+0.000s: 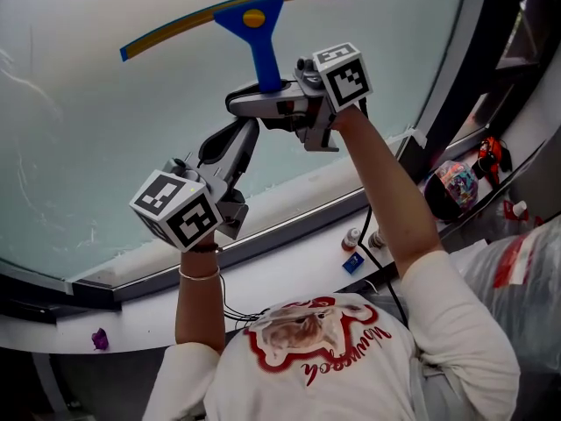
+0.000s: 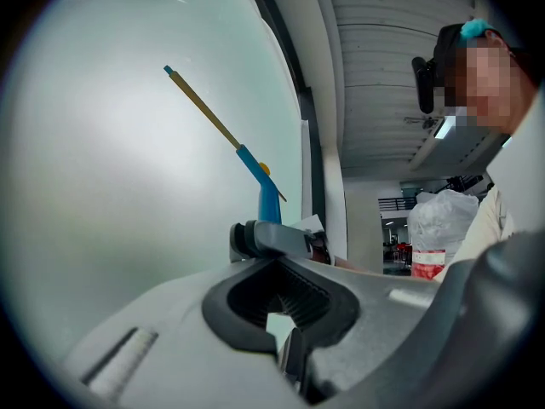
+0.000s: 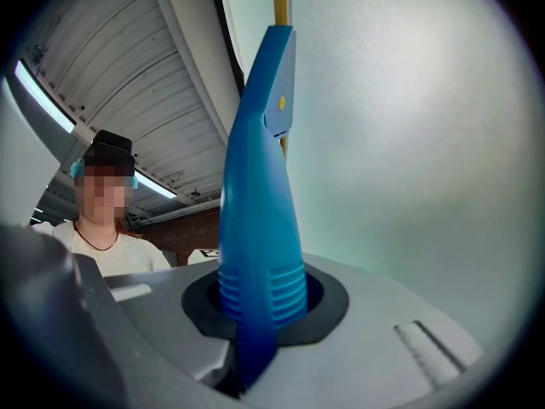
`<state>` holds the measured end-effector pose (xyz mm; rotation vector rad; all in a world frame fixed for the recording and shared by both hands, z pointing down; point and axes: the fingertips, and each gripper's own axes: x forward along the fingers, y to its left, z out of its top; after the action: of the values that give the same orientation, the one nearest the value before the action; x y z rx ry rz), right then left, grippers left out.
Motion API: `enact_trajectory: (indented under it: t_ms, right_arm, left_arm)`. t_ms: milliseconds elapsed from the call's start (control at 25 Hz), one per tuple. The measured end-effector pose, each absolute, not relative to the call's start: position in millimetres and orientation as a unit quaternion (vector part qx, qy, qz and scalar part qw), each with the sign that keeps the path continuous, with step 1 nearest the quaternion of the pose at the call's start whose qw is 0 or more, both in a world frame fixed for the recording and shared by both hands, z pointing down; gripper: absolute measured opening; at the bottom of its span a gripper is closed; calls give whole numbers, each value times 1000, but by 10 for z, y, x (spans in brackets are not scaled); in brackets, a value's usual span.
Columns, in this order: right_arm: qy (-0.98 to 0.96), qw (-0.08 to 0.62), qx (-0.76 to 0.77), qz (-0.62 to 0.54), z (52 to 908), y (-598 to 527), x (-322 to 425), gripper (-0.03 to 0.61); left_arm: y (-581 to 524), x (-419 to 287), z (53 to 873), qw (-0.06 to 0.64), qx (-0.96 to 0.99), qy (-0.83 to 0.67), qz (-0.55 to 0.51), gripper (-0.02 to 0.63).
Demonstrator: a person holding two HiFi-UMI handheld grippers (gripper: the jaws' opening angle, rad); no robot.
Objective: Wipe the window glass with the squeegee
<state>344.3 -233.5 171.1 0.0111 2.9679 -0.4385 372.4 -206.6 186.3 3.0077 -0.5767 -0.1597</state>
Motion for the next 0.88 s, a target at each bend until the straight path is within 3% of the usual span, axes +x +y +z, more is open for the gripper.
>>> enact_trajectory:
  t_ms: [880]
  right_arm:
    - [981, 76, 5, -176, 2274, -2253, 3436, 61]
  left_arm:
    - [-1977, 3723, 2408, 73, 982, -176, -12, 1]
